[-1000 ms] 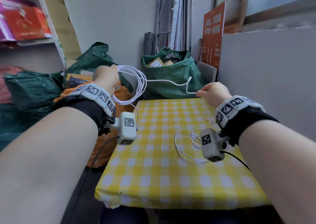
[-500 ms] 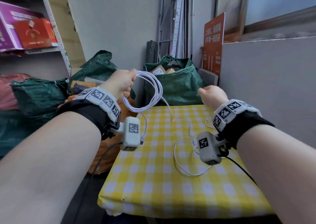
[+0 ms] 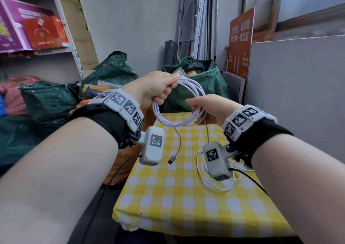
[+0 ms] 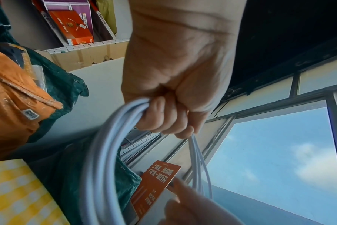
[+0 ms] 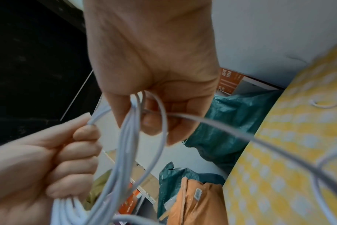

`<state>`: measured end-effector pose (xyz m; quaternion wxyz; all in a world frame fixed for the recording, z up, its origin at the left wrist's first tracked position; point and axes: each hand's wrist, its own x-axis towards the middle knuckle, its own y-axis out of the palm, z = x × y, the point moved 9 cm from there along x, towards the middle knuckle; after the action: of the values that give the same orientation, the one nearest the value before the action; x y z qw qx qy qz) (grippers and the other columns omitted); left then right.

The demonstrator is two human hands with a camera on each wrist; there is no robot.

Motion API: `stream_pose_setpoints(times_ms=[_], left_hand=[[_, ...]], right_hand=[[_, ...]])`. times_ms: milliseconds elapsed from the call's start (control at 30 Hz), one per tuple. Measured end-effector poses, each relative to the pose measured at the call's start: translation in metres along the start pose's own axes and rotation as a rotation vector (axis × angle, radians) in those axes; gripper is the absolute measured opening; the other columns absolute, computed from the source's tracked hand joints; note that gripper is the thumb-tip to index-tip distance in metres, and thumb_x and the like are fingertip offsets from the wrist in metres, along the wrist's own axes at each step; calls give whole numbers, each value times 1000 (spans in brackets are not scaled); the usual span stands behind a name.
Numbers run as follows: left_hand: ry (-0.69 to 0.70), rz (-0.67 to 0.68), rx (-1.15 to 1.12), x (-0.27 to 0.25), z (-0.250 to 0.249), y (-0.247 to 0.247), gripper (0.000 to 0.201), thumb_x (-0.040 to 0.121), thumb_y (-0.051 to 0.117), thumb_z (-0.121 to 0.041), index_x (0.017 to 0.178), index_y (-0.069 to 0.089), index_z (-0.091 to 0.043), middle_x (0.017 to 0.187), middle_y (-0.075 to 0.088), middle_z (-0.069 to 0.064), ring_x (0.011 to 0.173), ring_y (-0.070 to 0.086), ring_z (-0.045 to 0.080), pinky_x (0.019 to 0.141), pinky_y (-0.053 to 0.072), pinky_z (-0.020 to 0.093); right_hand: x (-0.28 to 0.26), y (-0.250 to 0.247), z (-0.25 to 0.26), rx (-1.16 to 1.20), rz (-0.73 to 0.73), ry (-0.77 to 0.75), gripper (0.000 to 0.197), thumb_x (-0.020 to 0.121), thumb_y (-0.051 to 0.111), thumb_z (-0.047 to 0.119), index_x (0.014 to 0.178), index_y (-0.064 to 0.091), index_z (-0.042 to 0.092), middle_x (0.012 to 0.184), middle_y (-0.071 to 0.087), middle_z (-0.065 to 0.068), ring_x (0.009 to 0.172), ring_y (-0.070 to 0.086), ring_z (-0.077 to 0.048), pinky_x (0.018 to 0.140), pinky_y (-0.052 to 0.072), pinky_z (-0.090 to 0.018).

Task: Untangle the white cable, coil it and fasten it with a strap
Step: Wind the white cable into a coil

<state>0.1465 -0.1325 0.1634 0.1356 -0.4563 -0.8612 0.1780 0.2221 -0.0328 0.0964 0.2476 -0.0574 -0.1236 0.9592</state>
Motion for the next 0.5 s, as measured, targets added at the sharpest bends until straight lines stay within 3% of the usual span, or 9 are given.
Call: stream_pose_setpoints(times_ms=[100,233,300,367,500], left_hand=[[-32,5,-39,2,10,4,39,102,33,-39,68,36,-19,44,22,-11,36,14,4,37,13,16],[-49,-4,-61,5,17,7,40,102,32,-39,68,36,-19,42,23,-11,35,15,3,34,14,15],[-42,-13,-70,7,18,8,39,102,32,-38,68,36,-19,41,24,-11,34,15,3,34,14,15],[-34,-21,-69,8,18,10,39,102,32,-37,68,37,-19,41,25,-11,34,16,3,35,14,16],[-6,-35,-77,8,17,11,38,103,33,-36,68,37,-19,42,26,-11,35,16,4,37,14,17]], right_hand=[[3,-7,-1,194,-62,13,26,90,63,34,74,53,15,59,52,1,48,51,-12,52,48,-23],[7,-4,-4,359,-39,5,25,93,59,28,74,46,19,43,40,6,37,43,-8,47,41,-22],[7,-5,-10,308,-72,55,26,92,60,25,74,45,16,45,40,4,35,40,-10,45,41,-22],[6,-5,-19,200,-81,137,27,92,60,28,73,48,12,54,46,-1,40,48,-14,44,50,-22],[1,6,-34,43,64,275,48,88,54,54,76,59,7,69,64,-13,55,66,-25,52,56,-31]])
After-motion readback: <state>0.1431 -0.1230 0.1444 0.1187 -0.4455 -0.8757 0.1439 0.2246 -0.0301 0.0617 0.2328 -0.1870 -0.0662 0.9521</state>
